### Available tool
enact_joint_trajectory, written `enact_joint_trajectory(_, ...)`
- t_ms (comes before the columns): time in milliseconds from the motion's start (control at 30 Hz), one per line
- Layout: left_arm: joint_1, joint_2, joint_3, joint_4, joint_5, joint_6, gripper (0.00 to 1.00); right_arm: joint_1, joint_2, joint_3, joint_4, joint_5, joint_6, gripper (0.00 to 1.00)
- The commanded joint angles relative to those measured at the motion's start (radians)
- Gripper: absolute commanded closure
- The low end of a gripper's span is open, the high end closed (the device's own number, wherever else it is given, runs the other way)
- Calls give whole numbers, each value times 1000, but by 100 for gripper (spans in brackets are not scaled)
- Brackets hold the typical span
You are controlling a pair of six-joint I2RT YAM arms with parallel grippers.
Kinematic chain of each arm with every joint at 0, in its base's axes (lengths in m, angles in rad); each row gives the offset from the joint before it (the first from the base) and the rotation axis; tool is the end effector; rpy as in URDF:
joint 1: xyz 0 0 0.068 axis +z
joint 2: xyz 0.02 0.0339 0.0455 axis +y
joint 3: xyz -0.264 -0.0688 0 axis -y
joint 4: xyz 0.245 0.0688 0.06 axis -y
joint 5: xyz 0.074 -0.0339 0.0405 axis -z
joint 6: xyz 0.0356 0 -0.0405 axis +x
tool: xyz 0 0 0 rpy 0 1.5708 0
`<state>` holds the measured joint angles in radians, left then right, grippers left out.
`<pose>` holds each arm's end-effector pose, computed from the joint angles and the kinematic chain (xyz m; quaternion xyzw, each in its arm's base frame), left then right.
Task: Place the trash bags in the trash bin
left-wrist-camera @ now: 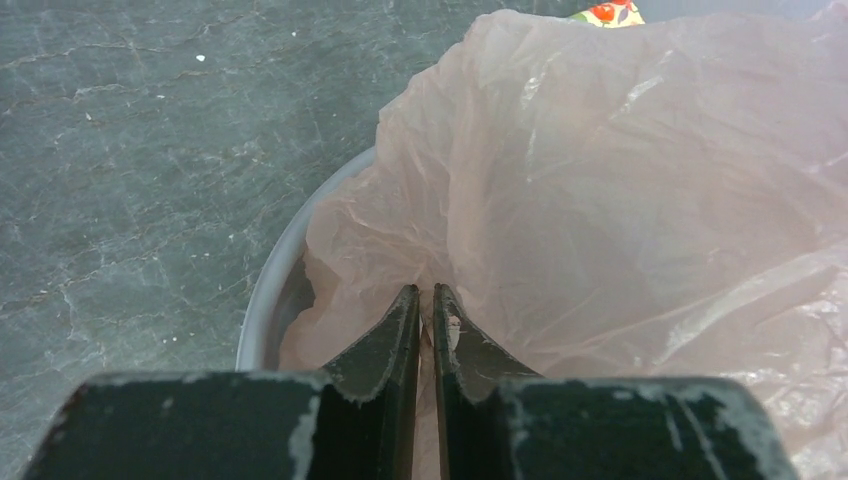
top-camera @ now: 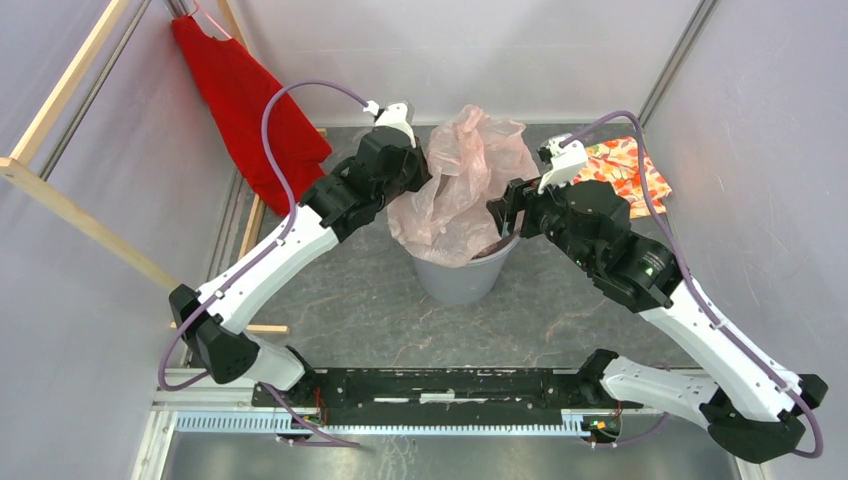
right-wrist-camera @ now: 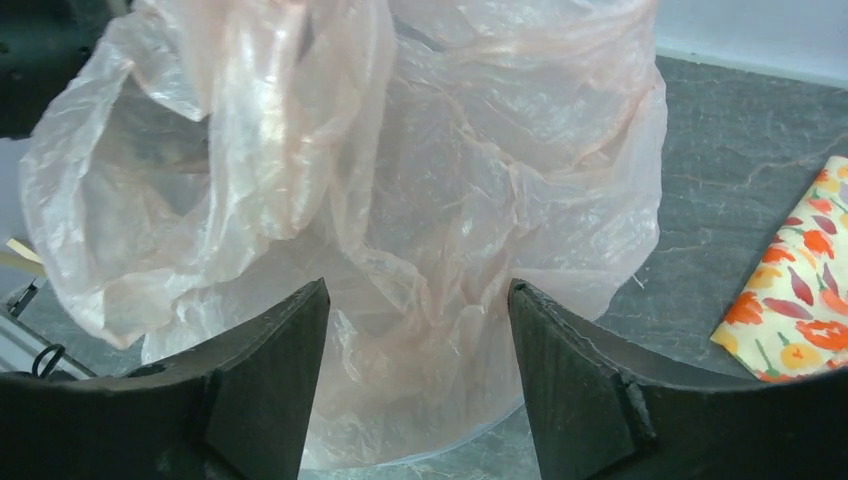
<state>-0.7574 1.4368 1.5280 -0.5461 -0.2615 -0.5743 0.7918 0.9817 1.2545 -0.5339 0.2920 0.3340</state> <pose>0.2393 -0.2136 0.4096 0.0082 0.8439 -0.2373 0.4811 0.1461 0.1334 0.4289 -0.0918 0.7843 0.2240 0.5712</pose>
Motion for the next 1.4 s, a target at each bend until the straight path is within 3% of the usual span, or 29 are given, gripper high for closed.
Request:
enact_joint_trajectory(0,9,26,72,51,18,28,83,3,-21,16,14,-71,-65,25)
enact_joint_trajectory(333,15,68,109,70,45,13,83,38,57,73,-19,-245,-204,16)
enact_joint_trajectory(500,16,99,132,81,61,2,84,98,87,46,-17,-189,-226,15)
enact_joint_trajectory(667,17,123,158,86,81,-9,83,103,132,8,-58,-58,-229,28)
enact_joint_trajectory(800,22,119,210,50,87,7,72,104,159,-16,-84,60,-215,41)
enact_joint_trajectory(933,26,83,236,14,89,24,53,103,158,-12,-74,84,-206,54)
enact_joint_trajectory(1067,27,28,230,-30,65,49,39,104,141,1,-61,67,-204,55)
enact_joint_trajectory(1167,30,-26,201,-61,24,69,34,104,128,9,-53,44,-200,53)
enact_joint_trajectory(1367,34,-115,148,-86,-14,112,26,105,102,46,-52,4,-191,36)
